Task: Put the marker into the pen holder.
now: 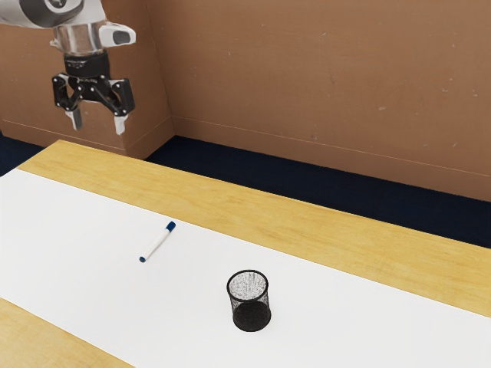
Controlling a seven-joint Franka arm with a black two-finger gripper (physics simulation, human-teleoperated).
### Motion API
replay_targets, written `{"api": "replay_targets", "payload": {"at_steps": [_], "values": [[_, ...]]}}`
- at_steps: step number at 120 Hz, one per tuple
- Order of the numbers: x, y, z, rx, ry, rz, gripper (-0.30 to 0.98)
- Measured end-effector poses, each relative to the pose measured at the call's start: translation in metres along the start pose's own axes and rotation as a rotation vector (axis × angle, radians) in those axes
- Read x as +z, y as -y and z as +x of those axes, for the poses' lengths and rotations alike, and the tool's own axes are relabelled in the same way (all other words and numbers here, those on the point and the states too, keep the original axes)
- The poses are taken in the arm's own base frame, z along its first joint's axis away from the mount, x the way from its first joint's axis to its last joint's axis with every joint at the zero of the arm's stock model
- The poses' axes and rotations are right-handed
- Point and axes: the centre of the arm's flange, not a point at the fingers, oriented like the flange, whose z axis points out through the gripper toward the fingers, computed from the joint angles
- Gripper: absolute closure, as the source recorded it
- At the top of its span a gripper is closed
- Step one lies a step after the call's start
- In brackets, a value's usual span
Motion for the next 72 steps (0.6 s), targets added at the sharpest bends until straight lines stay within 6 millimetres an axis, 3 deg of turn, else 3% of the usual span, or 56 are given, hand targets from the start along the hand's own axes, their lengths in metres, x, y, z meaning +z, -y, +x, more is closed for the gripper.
{"api": "replay_targets", "payload": {"at_steps": [16, 28, 37, 55, 72], "values": [[0.004, 0.027, 0.010, -0.062, -0.047, -0.012, 0.01], [0.052, 0.029, 0.025, -0.078, 0.002, -0.005, 0.01], [0.101, 0.026, 0.047, -0.086, 0.067, 0.010, 0.01], [0.194, 0.012, 0.070, -0.076, 0.169, 0.038, 0.01], [0.257, 0.003, 0.094, -0.066, 0.187, 0.053, 0.01]]}}
